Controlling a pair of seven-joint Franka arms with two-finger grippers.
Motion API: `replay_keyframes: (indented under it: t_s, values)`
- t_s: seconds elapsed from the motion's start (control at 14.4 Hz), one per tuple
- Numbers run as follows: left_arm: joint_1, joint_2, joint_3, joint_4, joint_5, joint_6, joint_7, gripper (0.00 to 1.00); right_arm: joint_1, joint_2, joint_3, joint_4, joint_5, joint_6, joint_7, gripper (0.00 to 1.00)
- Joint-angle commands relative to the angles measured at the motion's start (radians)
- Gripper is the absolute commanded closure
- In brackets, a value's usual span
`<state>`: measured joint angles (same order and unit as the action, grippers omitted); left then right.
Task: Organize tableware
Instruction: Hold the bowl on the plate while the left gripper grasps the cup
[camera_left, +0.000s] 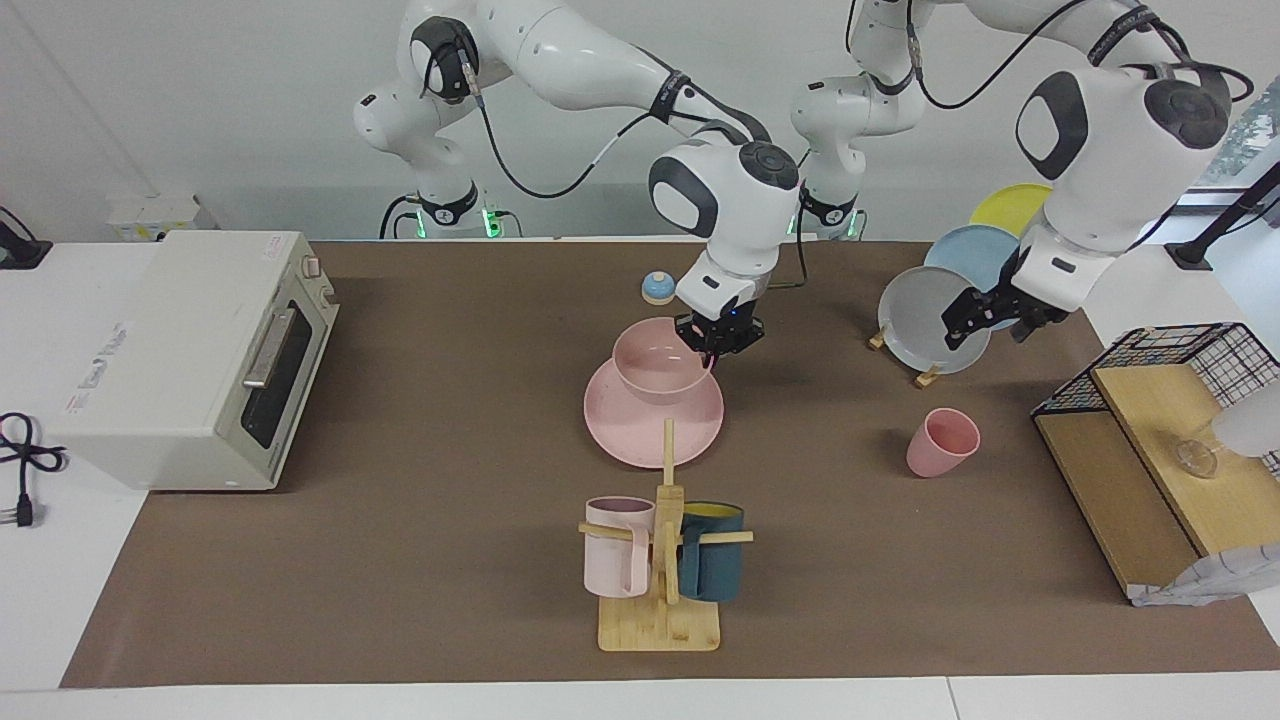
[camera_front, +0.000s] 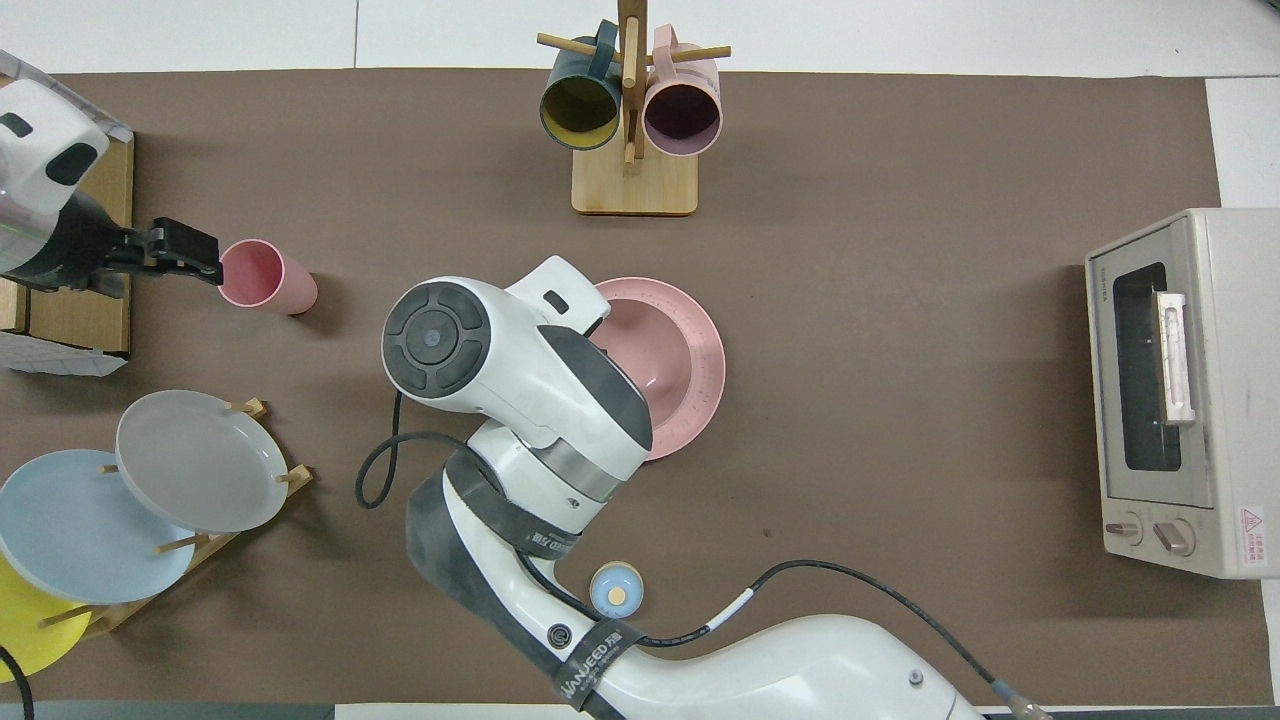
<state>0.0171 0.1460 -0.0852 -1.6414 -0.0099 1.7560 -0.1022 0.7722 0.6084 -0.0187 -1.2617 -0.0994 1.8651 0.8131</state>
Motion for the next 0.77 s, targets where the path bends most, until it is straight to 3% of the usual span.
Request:
replay_keyframes:
  t_s: [0.0, 0.35, 0.7]
  values:
    - [-0.005, 0.076, -0.004, 0.008, -0.012, 0.072, -0.004, 0.00, -0.021, -0.033, 0.011, -0.090, -0.002, 0.066, -0.014, 1.00]
    - [-0.025, 0.168, -0.004, -0.003, -0.013, 0.169, -0.007, 0.00, -0.030, -0.049, 0.013, -0.159, 0.009, 0.163, -0.029, 1.00]
    - [-0.029, 0.214, -0.004, 0.000, -0.010, 0.217, -0.014, 0.00, -0.024, -0.065, 0.014, -0.205, 0.016, 0.170, -0.029, 1.00]
